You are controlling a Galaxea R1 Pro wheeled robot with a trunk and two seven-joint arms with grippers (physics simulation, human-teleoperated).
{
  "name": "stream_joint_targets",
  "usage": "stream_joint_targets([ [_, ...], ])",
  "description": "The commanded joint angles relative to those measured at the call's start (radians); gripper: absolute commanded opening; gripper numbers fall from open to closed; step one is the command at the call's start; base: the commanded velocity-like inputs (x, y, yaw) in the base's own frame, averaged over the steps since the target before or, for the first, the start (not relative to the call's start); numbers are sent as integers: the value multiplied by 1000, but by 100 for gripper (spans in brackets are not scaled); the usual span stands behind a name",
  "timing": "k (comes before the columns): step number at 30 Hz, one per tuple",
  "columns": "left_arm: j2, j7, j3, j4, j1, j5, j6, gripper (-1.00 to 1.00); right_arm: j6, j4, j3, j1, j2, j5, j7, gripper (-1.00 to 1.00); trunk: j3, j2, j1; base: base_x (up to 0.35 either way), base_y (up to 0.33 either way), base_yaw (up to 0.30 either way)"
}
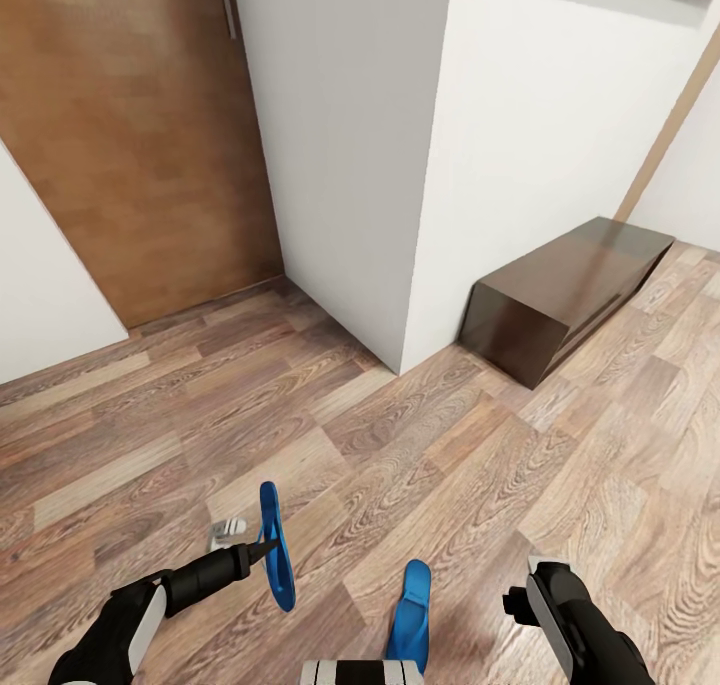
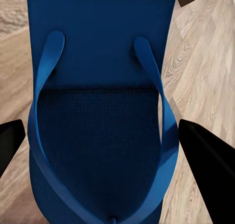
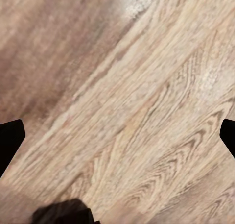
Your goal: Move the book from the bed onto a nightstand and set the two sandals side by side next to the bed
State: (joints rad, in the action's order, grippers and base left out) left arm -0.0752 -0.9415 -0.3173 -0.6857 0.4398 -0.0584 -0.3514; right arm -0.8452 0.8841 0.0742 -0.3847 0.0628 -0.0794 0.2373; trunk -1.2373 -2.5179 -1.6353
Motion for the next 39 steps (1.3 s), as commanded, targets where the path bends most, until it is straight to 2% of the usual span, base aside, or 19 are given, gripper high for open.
stream_joint_targets([
  [1, 0, -3, -1, 0, 0, -6, -10, -100, -3, 1, 0, 0, 0, -8, 7, 100, -1, 0, 0, 0, 0, 0],
  [28, -2, -2, -3, 0, 0, -6, -10, -100, 0, 1, -1, 0, 0, -8, 8, 100, -1, 0, 0, 0, 45, 0],
  [39, -2, -2, -3, 0, 0, -6, -9, -100, 1, 1, -1, 0, 0, -8, 8, 100, -1, 0, 0, 0, 123, 0],
])
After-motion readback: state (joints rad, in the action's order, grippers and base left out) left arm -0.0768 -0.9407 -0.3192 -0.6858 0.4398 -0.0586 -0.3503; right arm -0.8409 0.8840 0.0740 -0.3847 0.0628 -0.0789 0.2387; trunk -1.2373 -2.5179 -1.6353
